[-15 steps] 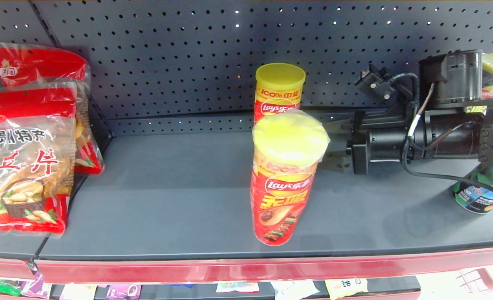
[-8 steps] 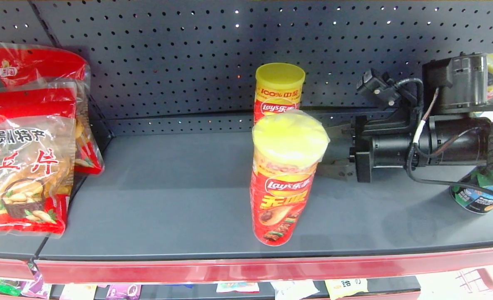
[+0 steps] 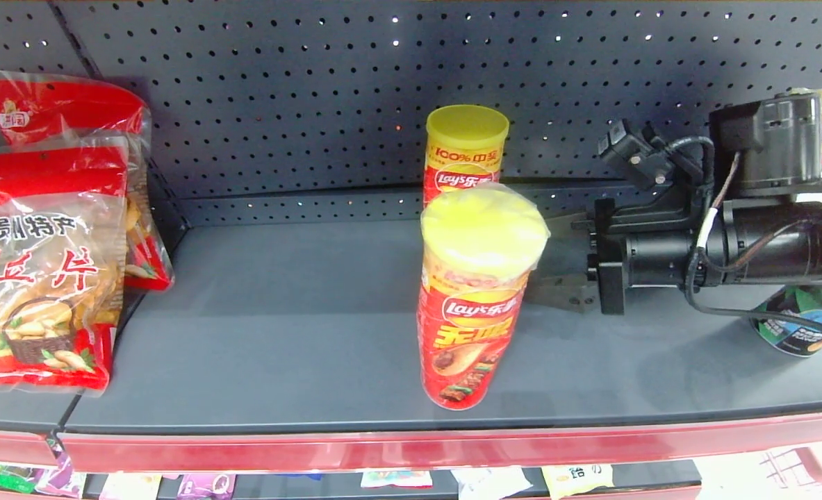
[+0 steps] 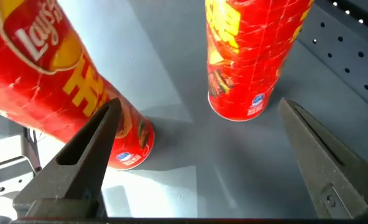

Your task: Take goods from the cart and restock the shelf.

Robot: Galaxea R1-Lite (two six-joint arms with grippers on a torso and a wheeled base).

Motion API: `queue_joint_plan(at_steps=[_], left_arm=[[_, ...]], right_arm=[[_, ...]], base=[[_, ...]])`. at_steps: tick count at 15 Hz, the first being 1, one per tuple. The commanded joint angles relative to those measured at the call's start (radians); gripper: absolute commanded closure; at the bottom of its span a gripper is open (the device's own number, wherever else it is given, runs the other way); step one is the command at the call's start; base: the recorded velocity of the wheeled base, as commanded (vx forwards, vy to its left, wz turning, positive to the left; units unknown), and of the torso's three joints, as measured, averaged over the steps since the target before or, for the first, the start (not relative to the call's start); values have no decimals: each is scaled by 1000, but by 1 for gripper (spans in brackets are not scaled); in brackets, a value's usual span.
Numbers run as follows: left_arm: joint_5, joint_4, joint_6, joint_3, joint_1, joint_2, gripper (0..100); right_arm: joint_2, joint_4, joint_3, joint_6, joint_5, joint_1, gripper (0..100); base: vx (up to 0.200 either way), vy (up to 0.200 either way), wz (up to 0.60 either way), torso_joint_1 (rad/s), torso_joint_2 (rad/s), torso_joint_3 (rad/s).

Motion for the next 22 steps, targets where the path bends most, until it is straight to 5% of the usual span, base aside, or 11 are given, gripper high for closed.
queue_joint_plan(at_steps=[1,17,22], left_arm=[[0,0,0,0,0,1,0],[0,0,0,0,0,1,0],[0,0,0,0,0,1,0]], right_arm=[[-12,0,11,0,0,0,0],[-50,0,79,0,0,17,0],[-43,-2,79,0,-1,-41,0]], base=[[0,0,0,0,0,0],[0,0,0,0,0,0],[0,0,0,0,0,0]])
